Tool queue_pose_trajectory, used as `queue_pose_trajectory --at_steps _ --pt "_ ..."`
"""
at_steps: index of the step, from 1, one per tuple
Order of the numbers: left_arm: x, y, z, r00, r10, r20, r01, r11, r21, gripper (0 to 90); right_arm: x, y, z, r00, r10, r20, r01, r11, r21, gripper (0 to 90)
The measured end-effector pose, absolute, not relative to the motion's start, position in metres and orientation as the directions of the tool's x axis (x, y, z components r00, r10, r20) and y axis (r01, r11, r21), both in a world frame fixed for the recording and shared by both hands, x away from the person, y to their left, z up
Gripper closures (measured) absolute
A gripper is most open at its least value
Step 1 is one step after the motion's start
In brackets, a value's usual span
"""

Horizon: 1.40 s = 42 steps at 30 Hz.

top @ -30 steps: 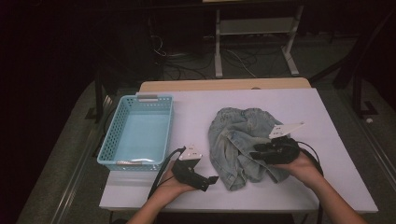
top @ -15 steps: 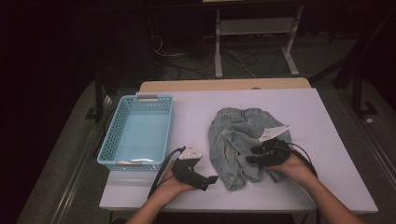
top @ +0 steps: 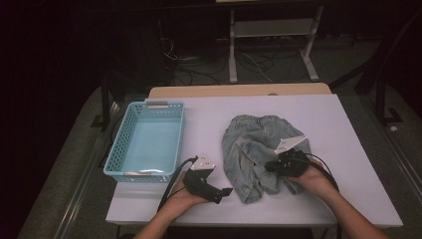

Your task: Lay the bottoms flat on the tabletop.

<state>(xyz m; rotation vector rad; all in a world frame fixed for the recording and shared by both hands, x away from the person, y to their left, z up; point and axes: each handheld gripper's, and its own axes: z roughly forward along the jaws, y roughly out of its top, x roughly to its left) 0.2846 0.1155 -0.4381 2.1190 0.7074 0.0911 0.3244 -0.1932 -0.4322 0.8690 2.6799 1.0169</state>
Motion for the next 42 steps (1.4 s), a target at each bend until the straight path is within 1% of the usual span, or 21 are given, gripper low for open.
queue_pose_trajectory --at_steps 6,12,20,30,36,42 --pt "0.285 0.116 -0.438 0.837 0.515 -0.185 0.451 -0.457 0.767 0.0 0.322 -0.201 -0.424 -0.821 0.566 0.079 0.46 0.572 0.679 84.4" --pt "0.285 0.115 -0.439 0.838 0.513 -0.187 0.451 -0.458 0.766 0.0 0.318 -0.213 -0.414 -0.811 0.58 0.072 0.445 0.532 0.72 84.3" --pt "0.286 0.115 -0.439 0.839 0.51 -0.187 0.45 -0.46 0.765 0.0 0.318 -0.235 -0.403 -0.783 0.618 0.069 0.445 0.48 0.756 84.3" --pt "0.285 0.115 -0.439 0.84 0.509 -0.188 0.45 -0.458 0.767 0.0 0.324 -0.262 -0.401 -0.728 0.682 0.073 0.481 0.432 0.763 84.3" --pt "0.285 0.115 -0.439 0.84 0.508 -0.189 0.449 -0.459 0.767 0.0 0.331 -0.284 -0.406 -0.674 0.733 0.091 0.531 0.395 0.75 84.2" --pt "0.285 0.115 -0.439 0.84 0.509 -0.187 0.449 -0.461 0.765 0.0 0.339 -0.301 -0.414 -0.635 0.764 0.114 0.578 0.373 0.726 84.2"
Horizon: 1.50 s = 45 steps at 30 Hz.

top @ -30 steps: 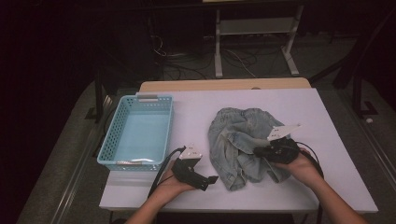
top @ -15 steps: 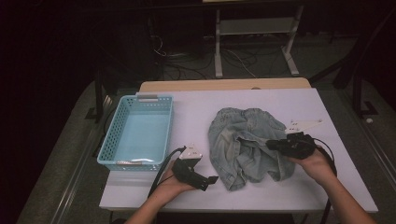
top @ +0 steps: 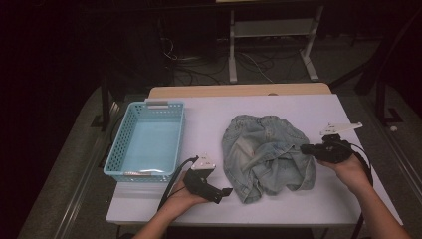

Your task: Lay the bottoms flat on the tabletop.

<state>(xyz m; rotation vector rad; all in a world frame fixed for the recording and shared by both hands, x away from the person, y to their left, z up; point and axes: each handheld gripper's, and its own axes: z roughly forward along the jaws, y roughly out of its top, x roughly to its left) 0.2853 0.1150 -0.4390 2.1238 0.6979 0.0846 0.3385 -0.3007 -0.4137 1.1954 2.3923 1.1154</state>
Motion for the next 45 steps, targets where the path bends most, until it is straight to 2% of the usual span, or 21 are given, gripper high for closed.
queue_pose_trajectory --at_steps 9,15,17,20,26,34,45 --pt "0.285 0.115 -0.439 0.841 0.509 -0.185 0.448 -0.463 0.765 0.0 0.345 -0.311 -0.423 -0.6 0.783 0.163 0.64 0.347 0.686 81.1" --pt "0.285 0.115 -0.439 0.84 0.51 -0.185 0.449 -0.462 0.765 0.0 0.336 -0.312 -0.416 -0.607 0.77 0.196 0.612 0.296 0.733 53.1" --pt "0.285 0.115 -0.439 0.841 0.508 -0.185 0.448 -0.462 0.766 0.0 0.332 -0.312 -0.413 -0.6 0.778 0.185 0.599 0.284 0.749 47.7" --pt "0.285 0.115 -0.439 0.841 0.508 -0.184 0.447 -0.463 0.765 0.0 0.325 -0.308 -0.404 -0.62 0.764 0.179 0.562 0.274 0.78 46.1" --pt "0.285 0.114 -0.438 0.844 0.505 -0.181 0.444 -0.468 0.764 0.0 0.315 -0.28 -0.39 -0.699 0.694 0.171 0.504 0.309 0.806 48.7" --pt "0.285 0.114 -0.439 0.844 0.505 -0.183 0.445 -0.468 0.763 0.0 0.308 -0.241 -0.393 -0.784 0.601 0.157 0.466 0.401 0.789 50.9" --pt "0.285 0.113 -0.439 0.846 0.501 -0.182 0.443 -0.472 0.762 0.0 0.305 -0.195 -0.41 -0.841 0.522 0.143 0.447 0.52 0.728 49.0"
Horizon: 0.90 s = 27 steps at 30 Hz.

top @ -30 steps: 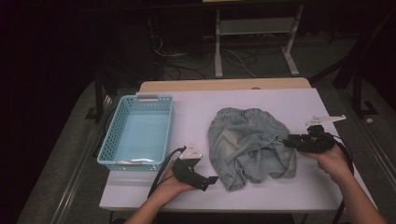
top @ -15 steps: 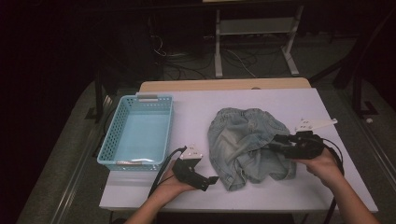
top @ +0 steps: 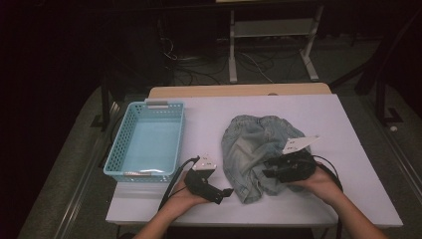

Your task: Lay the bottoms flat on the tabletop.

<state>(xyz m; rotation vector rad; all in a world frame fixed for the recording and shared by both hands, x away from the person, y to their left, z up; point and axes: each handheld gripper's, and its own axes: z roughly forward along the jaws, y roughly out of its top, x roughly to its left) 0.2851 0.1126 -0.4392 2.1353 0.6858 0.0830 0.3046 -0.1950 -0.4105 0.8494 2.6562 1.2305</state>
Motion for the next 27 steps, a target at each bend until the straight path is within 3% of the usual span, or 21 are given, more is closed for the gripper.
queue_pose_trajectory --at_steps 7,13,15,27 --pt "0.285 0.112 -0.439 0.847 0.5 -0.182 0.443 -0.472 0.762 0.0 0.307 -0.175 -0.427 -0.851 0.509 0.129 0.452 0.584 0.674 48.8" --pt "0.285 0.112 -0.439 0.848 0.499 -0.18 0.442 -0.475 0.761 0.0 0.309 -0.174 -0.431 -0.857 0.5 0.121 0.449 0.613 0.65 76.2" --pt "0.285 0.112 -0.439 0.848 0.499 -0.18 0.441 -0.475 0.761 0.0 0.309 -0.177 -0.43 -0.856 0.504 0.116 0.449 0.613 0.65 81.5" --pt "0.285 0.114 -0.438 0.847 0.5 -0.182 0.441 -0.469 0.765 0.0 0.302 -0.218 -0.413 -0.827 0.552 0.108 0.465 0.563 0.683 83.8"
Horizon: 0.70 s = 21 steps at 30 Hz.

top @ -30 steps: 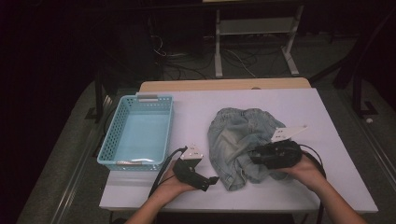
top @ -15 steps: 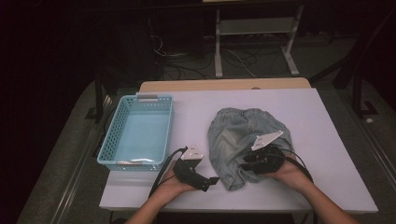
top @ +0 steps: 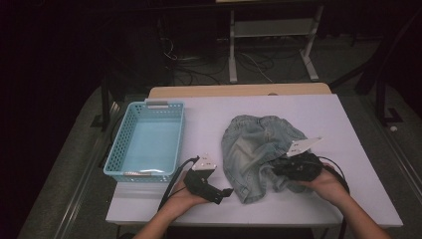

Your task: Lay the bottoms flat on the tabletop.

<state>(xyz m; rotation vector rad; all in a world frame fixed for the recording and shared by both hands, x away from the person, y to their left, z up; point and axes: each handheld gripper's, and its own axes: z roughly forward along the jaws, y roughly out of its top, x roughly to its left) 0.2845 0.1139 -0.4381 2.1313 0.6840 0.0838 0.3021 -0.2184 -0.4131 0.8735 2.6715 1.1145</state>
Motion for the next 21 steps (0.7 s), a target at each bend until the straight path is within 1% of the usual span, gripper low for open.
queue_pose_trajectory --at_steps 5,12,17,19,21 --pt "0.285 0.114 -0.438 0.844 0.503 -0.184 0.445 -0.466 0.765 0.0 0.296 -0.238 -0.413 -0.807 0.58 0.111 0.484 0.543 0.686 83.7" --pt "0.285 0.115 -0.438 0.844 0.504 -0.182 0.443 -0.467 0.765 0.0 0.291 -0.258 -0.418 -0.783 0.612 0.112 0.517 0.54 0.664 83.8" --pt "0.285 0.114 -0.438 0.845 0.503 -0.181 0.443 -0.469 0.764 0.0 0.295 -0.263 -0.425 -0.775 0.622 0.109 0.538 0.559 0.631 83.7" --pt "0.285 0.114 -0.438 0.846 0.502 -0.181 0.442 -0.471 0.763 0.0 0.296 -0.262 -0.426 -0.775 0.621 0.117 0.54 0.556 0.631 82.4" --pt "0.285 0.114 -0.438 0.847 0.501 -0.179 0.441 -0.474 0.762 0.0 0.296 -0.264 -0.423 -0.771 0.622 0.139 0.545 0.53 0.649 77.7"
